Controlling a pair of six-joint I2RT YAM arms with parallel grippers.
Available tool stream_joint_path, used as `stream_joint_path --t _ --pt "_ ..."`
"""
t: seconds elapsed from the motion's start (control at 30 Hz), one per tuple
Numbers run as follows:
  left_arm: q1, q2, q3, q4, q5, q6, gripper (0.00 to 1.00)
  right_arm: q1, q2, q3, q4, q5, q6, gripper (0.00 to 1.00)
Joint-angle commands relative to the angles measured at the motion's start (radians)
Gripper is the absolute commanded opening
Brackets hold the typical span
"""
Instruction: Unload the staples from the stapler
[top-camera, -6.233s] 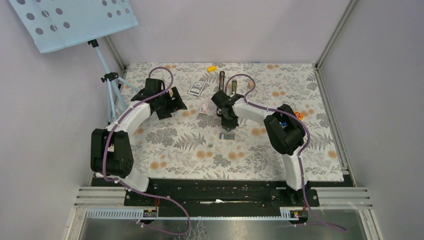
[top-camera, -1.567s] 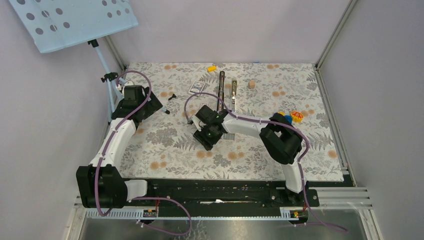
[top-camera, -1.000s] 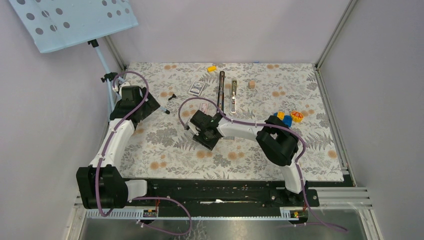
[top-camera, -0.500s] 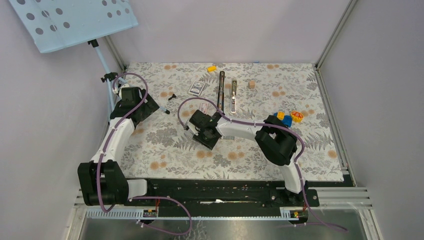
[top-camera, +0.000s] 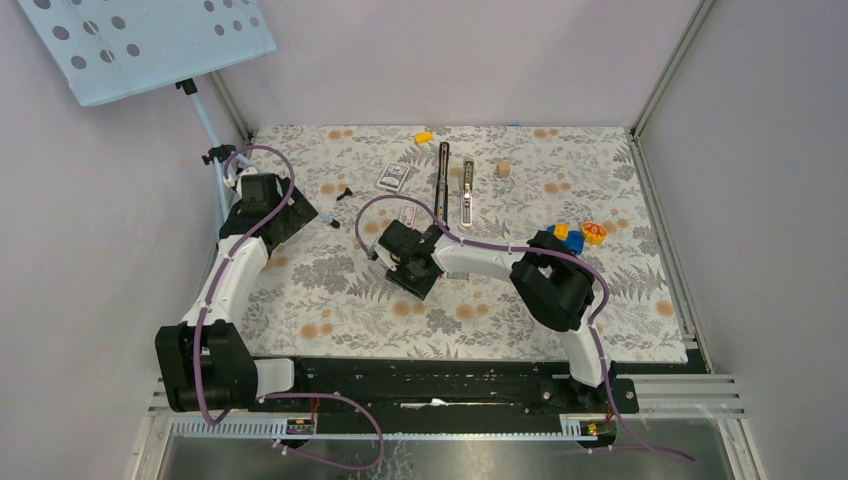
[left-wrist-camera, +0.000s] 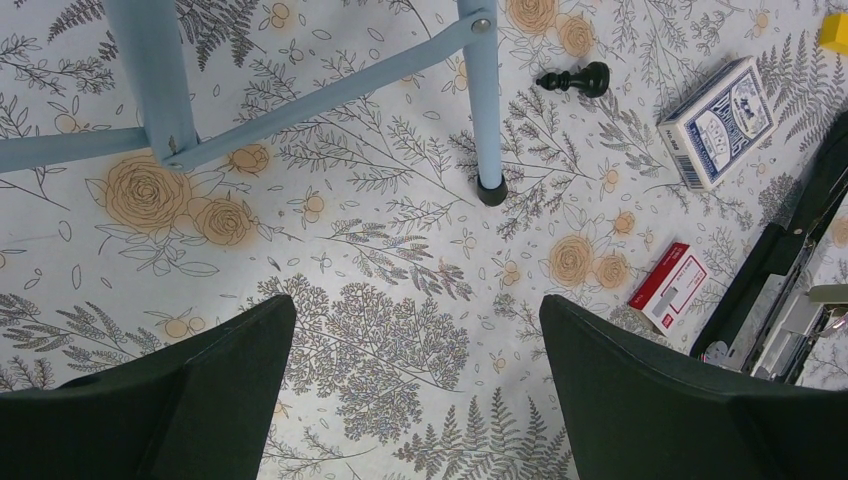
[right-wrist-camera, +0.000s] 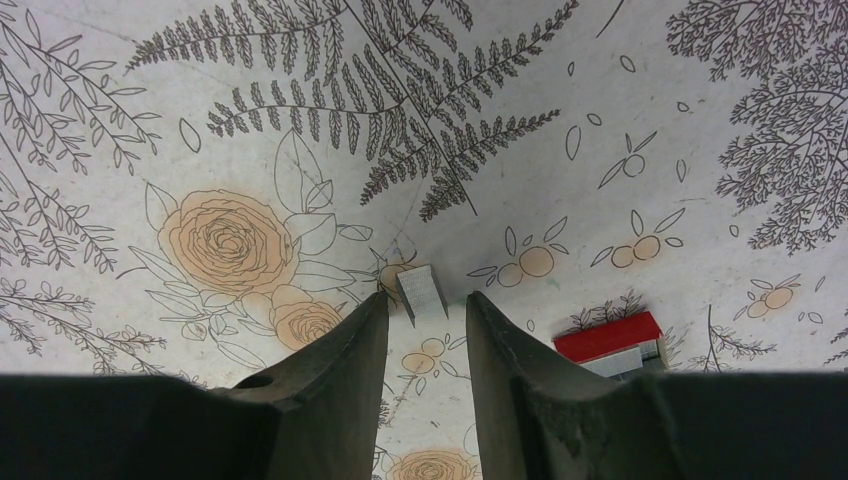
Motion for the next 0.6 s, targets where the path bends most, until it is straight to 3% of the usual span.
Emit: stream_joint_path --t 0.0,0.57 --pt "0.008 -0.021 -0.013 0.045 -0.009 -0.005 0.97 0.019 0.052 -0.029 -0.029 -0.009 0.011 0.42" --pt "0.018 -0.046 -0.013 0.047 -0.006 -0.001 0.97 0.038 0.070 -0.027 0.010 -0.012 0.026 0.40"
